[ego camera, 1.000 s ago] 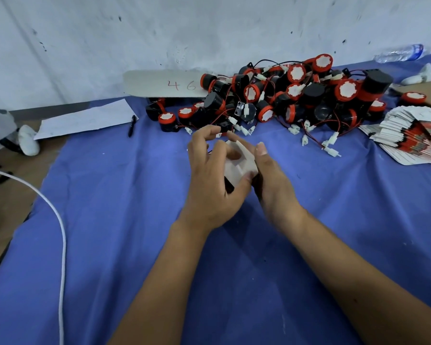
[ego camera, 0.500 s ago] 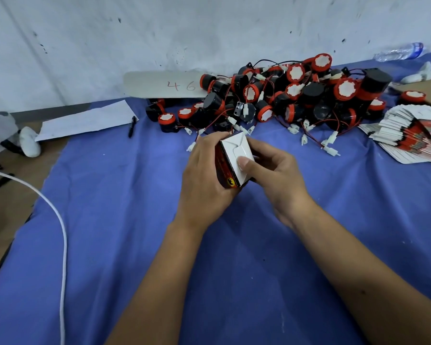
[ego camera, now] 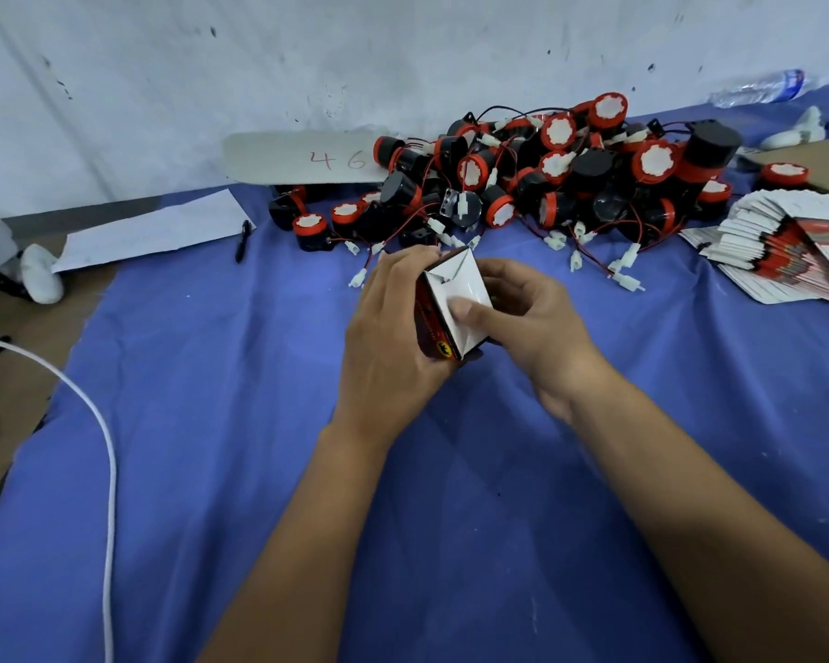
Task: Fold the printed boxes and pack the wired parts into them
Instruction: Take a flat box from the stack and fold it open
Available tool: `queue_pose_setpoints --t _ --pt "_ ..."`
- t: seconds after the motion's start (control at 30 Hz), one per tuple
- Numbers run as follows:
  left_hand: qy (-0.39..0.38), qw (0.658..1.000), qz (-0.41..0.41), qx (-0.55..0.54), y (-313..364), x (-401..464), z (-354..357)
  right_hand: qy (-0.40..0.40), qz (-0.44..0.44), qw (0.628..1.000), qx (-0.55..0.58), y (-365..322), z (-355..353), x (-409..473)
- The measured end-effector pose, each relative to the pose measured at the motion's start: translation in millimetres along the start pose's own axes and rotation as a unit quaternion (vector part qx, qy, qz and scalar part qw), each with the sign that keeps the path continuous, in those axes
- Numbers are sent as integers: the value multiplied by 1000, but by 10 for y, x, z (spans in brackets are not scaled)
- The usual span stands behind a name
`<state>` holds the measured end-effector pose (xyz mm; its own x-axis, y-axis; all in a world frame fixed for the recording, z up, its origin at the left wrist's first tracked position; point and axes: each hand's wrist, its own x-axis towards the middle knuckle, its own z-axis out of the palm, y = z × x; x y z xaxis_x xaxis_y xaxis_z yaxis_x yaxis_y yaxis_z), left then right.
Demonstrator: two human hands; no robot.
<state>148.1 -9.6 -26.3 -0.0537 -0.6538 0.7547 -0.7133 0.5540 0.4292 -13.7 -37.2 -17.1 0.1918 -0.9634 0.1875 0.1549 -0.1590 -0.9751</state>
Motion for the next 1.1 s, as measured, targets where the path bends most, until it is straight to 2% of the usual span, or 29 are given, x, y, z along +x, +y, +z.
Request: queue_pose_setpoints --t 0.1,0.23,0.27,0.3,0.33,0.37,0.4,0.43,0.47,0.5,0.57,0.63,0.7,0.77,0.8,0.87,0.93,0.97,1.0,1.1 --pt "13 1000 6 -12 -16 -3 -32 -105 61 989 89 -50 -69 6" --pt "5 1000 15 10 -70 1 -17 -124 53 982 130 -75 -106 4" --pt "-14 1000 5 28 -109 -3 -21 -104 21 988 113 -82 -110 -5" --pt "-44 998 -15 44 -148 -11 -29 -67 -33 997 36 -81 -118 -9" --pt "-73 995 -41 48 -180 -27 -36 -13 -101 988 -115 -72 -122 -3" --pt "-88 993 -70 26 -201 -50 -31 36 -159 937 -308 -54 -116 2" --pt "-88 990 -107 -30 -202 -73 -23 51 -192 858 -473 -38 -90 6" --pt "-79 979 -155 -104 -180 -84 -7 27 -192 787 -585 -15 -52 6" --pt "-74 961 -204 -171 -150 -84 15 -20 -165 742 -650 15 -3 -1" --pt "-75 942 -242 -218 -116 -75 43 -64 -133 724 -674 35 57 -17" --pt "-72 923 -289 -242 -78 -49 106 -115 -130 739 -651 52 139 -58" --pt "-45 919 -319 -228 -112 -55 139 -106 -215 774 -587 22 134 -104" --pt "-2 929 -326 -172 -157 -67 139 -20 -346 800 -489 -4 93 -122" --pt "31 938 -325 -118 -175 -68 121 91 -409 815 -399 -30 47 -85" --pt "39 939 -325 -106 -176 -59 112 147 -393 825 -379 -35 14 -30" --pt "39 943 -315 -100 -166 -47 112 235 -295 850 -367 -11 -113 155" --pt "31 947 -302 -101 -144 -36 128 242 -177 861 -410 67 -347 470" --pt "30 949 -297 -104 -136 -34 134 215 -120 851 -463 107 -463 645" --pt "31 949 -294 -108 -132 -32 140 178 -76 824 -533 145 -574 826" --pt "34 949 -289 -121 -177 -35 164 106 -37 723 -682 162 -809 1368"
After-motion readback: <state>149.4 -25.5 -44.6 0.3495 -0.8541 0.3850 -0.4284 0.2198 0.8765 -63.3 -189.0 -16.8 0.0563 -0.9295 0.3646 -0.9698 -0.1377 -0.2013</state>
